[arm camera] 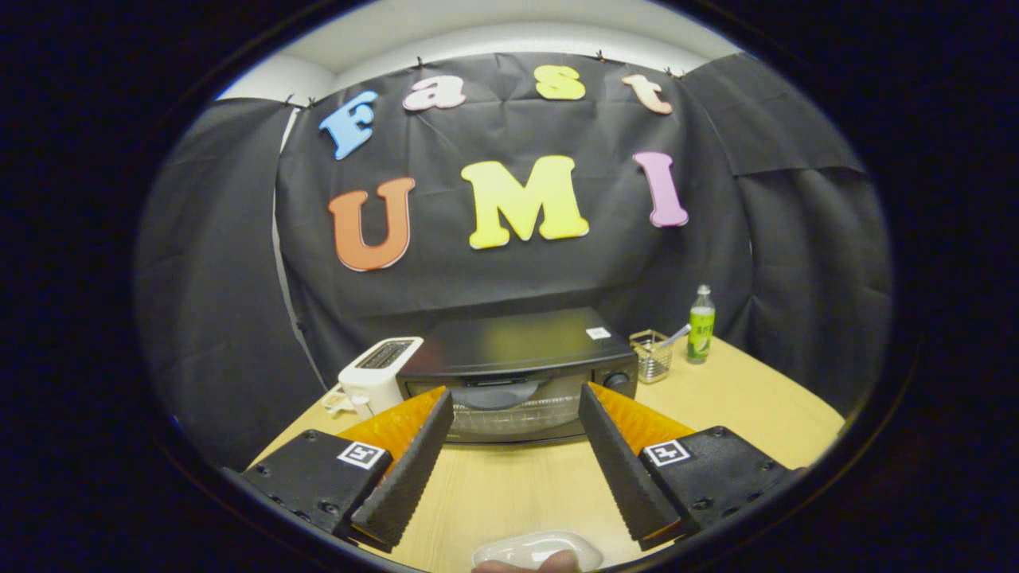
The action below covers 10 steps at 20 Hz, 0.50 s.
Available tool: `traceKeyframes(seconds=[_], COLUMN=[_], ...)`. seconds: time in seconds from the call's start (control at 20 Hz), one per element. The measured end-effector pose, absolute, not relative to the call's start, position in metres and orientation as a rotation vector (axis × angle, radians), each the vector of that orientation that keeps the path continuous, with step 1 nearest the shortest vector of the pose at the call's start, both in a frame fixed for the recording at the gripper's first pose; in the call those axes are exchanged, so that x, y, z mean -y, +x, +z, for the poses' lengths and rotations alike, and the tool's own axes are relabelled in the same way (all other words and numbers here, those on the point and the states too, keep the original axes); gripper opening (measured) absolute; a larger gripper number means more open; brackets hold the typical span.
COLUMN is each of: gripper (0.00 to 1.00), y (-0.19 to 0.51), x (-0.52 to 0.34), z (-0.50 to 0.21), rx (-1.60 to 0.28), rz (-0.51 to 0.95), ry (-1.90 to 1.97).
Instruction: Open the toaster oven, put the food inside, and close the toaster oven door.
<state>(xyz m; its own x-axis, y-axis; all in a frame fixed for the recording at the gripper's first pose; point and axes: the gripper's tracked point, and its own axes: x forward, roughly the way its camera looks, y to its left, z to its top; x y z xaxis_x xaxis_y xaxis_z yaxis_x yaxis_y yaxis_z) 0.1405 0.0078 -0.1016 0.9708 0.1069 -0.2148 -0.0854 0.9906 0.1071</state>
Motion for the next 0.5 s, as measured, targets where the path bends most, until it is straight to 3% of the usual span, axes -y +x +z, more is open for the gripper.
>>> traceKeyframes(seconds=[0.25,0.5], gripper=[1.00,1.00], y=[0.072,0.007], x=[0.011,0.009], z=[-0.022,0.010], rx=[-0.108,-0.059], rz=[0.070,0.061], ry=[0.071,0.077])
